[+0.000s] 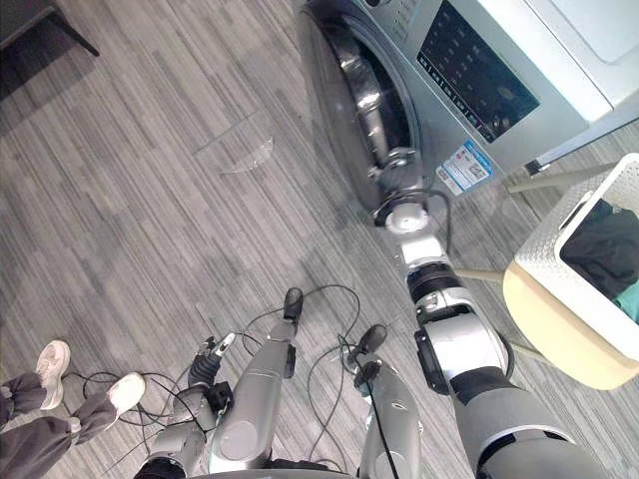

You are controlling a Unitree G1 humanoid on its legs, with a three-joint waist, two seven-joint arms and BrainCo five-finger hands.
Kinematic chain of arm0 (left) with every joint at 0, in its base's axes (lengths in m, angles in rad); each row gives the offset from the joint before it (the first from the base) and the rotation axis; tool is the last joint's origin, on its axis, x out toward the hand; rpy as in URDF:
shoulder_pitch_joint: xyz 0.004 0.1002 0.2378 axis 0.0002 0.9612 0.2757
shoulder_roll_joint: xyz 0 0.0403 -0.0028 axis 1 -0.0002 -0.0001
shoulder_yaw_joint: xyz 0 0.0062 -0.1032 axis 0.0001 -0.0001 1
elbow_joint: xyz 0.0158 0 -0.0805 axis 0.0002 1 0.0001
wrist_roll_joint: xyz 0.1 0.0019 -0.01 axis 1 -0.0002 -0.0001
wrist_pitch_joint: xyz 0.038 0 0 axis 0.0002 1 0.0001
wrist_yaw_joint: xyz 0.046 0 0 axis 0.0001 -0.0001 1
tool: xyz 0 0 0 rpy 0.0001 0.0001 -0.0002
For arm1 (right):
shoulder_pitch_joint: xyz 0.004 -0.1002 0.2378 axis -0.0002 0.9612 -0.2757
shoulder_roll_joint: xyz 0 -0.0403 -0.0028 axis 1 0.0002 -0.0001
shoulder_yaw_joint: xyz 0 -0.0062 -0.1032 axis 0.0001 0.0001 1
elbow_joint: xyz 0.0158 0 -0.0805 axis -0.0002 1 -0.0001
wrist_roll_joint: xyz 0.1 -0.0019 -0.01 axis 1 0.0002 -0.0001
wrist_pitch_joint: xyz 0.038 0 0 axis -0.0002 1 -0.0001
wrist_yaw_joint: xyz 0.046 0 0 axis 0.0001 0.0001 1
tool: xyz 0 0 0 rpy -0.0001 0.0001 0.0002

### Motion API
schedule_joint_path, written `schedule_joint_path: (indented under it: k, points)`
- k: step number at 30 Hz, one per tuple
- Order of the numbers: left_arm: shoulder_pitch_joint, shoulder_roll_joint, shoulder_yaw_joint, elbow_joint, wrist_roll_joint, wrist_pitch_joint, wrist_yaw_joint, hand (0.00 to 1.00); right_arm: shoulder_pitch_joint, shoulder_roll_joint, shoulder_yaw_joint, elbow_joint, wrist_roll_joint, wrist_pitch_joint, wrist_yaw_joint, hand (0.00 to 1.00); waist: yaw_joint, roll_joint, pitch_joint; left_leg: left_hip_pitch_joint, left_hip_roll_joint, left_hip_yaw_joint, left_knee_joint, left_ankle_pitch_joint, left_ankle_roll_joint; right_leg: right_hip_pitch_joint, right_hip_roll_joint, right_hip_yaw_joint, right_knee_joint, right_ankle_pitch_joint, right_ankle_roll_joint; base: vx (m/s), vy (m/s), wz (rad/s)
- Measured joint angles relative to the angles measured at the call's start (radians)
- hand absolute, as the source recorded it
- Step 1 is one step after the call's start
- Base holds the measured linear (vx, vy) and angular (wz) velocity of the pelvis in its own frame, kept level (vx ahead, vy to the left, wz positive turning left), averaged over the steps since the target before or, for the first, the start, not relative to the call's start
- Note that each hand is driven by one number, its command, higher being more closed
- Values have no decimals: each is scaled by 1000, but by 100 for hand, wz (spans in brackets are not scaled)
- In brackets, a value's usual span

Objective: Pick up the laundry basket with both hands and put the clothes into the washing machine.

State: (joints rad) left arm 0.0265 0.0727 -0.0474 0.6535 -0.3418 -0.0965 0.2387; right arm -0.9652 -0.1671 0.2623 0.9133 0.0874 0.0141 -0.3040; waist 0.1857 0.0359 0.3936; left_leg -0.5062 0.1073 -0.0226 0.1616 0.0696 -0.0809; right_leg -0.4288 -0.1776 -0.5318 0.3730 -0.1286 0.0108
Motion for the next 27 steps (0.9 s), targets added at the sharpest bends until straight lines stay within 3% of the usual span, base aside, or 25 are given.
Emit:
schedule_joint_path:
  k: [2,7,8,10,14,16,21,23,27]
  points:
    - [-2,-4,1,-1,0,0,0,0,13,70,82,-34,2,16,22,100,5,3,-18,-6,12,0,-3,6,-9,-15,2,-7,14,-9,-13,46,-107,-1]
    - [-10,-26,21,-10,2,4,7,0,104,266,272,-186,20,9,75,100,41,5,-19,-9,28,0,16,16,-14,-13,10,-17,38,-23,-35,73,-88,5]
    - [-10,-29,21,-15,3,5,8,0,114,284,289,-191,20,9,81,0,45,5,-19,-10,27,0,21,17,-16,-11,9,-17,41,-25,-35,91,-38,16]
    - [-13,-39,23,-22,6,5,10,0,128,289,323,-200,20,8,104,0,51,5,-20,-8,20,-8,36,23,-26,12,1,-34,45,-35,-27,51,-8,35]
    - [-16,-49,52,-15,24,19,9,0,270,247,284,-398,62,-12,117,0,45,-15,-31,4,16,-13,54,19,-28,44,-1,-36,41,-40,-23,-2,32,18]
    - [-28,-50,57,3,48,34,4,0,358,210,288,-464,69,-23,138,0,40,-20,-30,28,22,6,56,1,-15,57,4,-17,40,-39,-23,-84,47,-25]
    - [-57,11,58,100,125,58,-22,0,625,78,259,-472,57,-38,228,0,-37,-86,-60,91,49,65,44,-10,-14,90,69,103,-49,-26,-6,-95,26,-53]
    - [-100,42,55,151,158,69,-27,0,762,3,147,-469,26,-38,261,0,-68,-118,-73,123,57,108,13,-14,-15,97,88,149,-91,1,-1,-84,33,-57]
    - [-222,107,82,230,158,73,-40,0,893,-58,-27,-464,6,-41,278,0,-125,-158,-70,159,72,167,2,-16,-12,108,110,210,-140,40,1,-42,27,-50]
